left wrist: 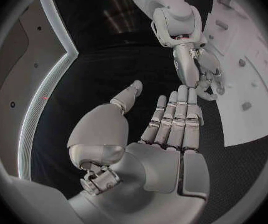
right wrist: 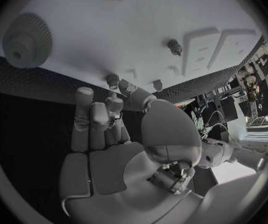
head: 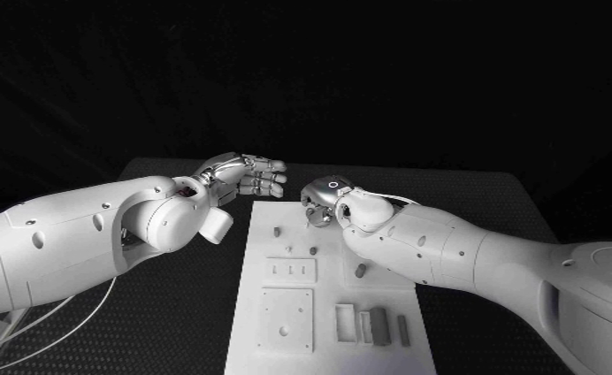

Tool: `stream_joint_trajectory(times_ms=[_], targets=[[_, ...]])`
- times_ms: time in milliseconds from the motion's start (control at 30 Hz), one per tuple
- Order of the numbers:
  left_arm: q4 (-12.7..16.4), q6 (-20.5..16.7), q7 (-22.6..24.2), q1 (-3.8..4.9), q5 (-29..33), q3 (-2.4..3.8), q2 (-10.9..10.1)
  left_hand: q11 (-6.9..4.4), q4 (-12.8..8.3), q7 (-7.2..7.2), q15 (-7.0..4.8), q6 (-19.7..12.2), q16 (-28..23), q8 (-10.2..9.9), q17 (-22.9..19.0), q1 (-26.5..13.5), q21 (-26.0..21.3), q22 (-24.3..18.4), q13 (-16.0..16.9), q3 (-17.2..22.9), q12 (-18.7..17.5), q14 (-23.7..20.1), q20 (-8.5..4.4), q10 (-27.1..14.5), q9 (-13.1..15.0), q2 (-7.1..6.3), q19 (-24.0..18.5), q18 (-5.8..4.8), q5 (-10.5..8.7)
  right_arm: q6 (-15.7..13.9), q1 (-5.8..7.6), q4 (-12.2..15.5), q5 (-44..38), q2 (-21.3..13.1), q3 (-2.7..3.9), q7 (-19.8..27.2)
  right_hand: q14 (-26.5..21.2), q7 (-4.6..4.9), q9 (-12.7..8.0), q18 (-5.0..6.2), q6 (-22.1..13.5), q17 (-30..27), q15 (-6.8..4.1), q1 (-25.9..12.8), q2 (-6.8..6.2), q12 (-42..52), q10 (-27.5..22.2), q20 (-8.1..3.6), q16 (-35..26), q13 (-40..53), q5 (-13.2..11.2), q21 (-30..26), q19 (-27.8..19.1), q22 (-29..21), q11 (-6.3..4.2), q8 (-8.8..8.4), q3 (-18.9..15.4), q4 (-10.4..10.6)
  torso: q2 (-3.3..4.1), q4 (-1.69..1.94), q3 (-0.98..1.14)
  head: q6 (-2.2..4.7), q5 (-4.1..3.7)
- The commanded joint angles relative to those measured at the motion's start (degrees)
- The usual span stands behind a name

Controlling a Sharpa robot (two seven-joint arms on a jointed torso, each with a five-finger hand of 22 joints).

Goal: Assemble the parts on the task board

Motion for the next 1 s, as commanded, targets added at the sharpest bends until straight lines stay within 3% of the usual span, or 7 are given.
stream_joint_trajectory(times_ms=[33,300,467,633,800,1000], targets=[[0.1,0.6,0.3,0.17,0.0,0.06,0.0,0.24,0.1,3.87,0.05,-0.4,-0.3,-0.4,0.1,-0.4,-0.2,-0.1,-0.1,-0.3,-0.4,0.3,-0.43,-0.3,-0.1,-0.36,0.1,-0.33,-0.21,0.0,-0.03,0.0,0.5,-0.1,-0.01,-0.1,0.0,3.04,-0.3,1.15,1.7,-0.1,0.59,0.1,-0.51,-0.3,-2.3,0.1,-0.1,-0.1,0.1,-0.2,-0.4,1.0,1.71,-0.5,0.4,-0.1,-0.04,-0.07,-0.02,0.01,0.04],[0.1,0.8,0.1,0.2,0.0,0.06,-0.2,0.25,0.1,3.88,0.05,-0.5,-0.4,-0.4,0.1,-0.4,-0.2,-0.1,-0.1,-0.3,-0.4,0.3,-0.44,-0.3,-0.1,-0.4,0.1,-0.35,-0.21,-1.0,-0.01,1.3,1.0,-1.3,-0.01,0.0,-0.1,3.28,-0.5,1.15,1.3,-0.1,0.84,0.1,-0.61,-0.2,-2.4,0.19,0.0,-0.1,0.1,-0.2,-0.4,1.1,1.95,-0.83,0.4,0.0,-0.03,-0.11,0.03,0.1,0.0],[-0.2,1.0,0.1,0.2,-0.2,0.06,-0.7,0.26,0.1,3.89,0.05,-0.5,-0.4,-0.4,0.1,-0.4,-0.2,-0.1,-0.1,-0.3,-0.4,0.3,-0.44,-0.3,-0.1,-0.42,0.1,-0.36,-0.21,-1.8,0.23,5.6,2.2,-3.9,0.09,-0.2,-0.1,3.35,-0.5,1.15,1.3,-0.1,0.93,0.0,-0.99,-0.1,-2.5,0.23,0.0,-0.2,0.1,-0.2,-0.3,1.1,2.03,-0.93,0.3,0.1,-0.11,-0.2,0.05,0.27,0.11],[-1.0,0.8,0.4,0.42,-0.8,0.06,-1.6,0.26,0.0,3.89,0.06,-0.5,-0.4,-0.4,0.1,-0.4,-0.3,-0.1,-0.1,-0.3,-0.4,0.3,-0.44,-0.3,-0.1,-0.5,0.1,-0.37,-0.21,-2.0,1.8,11.2,3.3,-7.6,1.95,-0.7,-0.1,3.65,-0.8,1.15,0.9,-0.2,1.19,-0.5,-1.85,0.0,-2.5,0.31,0.0,-0.3,0.1,-0.3,-0.2,1.0,2.31,-1.39,0.1,0.8,-0.2,-0.5,0.08,0.87,0.08],[-1.7,2.8,1.3,0.5,-2.0,0.05,-1.9,0.23,-0.1,3.87,0.07,-0.4,-0.5,-0.3,0.2,-0.2,-0.4,-0.1,0.0,-0.3,-0.4,0.2,-0.45,-0.2,-0.1,-0.71,0.0,-0.43,-0.21,-1.6,3.48,15.3,5.6,-11.2,3.34,-0.8,0.0,3.76,-1.0,1.15,0.8,-0.3,1.31,-0.9,-2.66,0.1,-2.6,0.34,0.0,-0.4,0.1,-0.3,-0.1,1.0,2.43,-1.6,0.1,1.6,-0.58,-1.06,0.03,1.36,0.19],[-1.9,3.9,3.1,0.51,-3.0,0.05,-2.3,-0.82,-0.1,3.39,0.3,0.4,-1.1,0.2,0.2,0.1,-0.8,-0.4,0.6,0.0,0.9,-0.3,-0.28,2.4,0.1,-0.45,-0.5,-0.7,-0.21,0.8,4.91,19.2,9.2,-16.7,4.06,0.2,0.0,3.94,-1.2,1.15,0.2,-0.4,1.45,-1.1,-3.53,0.3,-2.6,0.31,0.0,-0.5,0.1,-0.4,-0.1,1.0,2.59,-2.04,0.0,2.3,-0.89,-1.52,-0.09,1.56,0.51]])
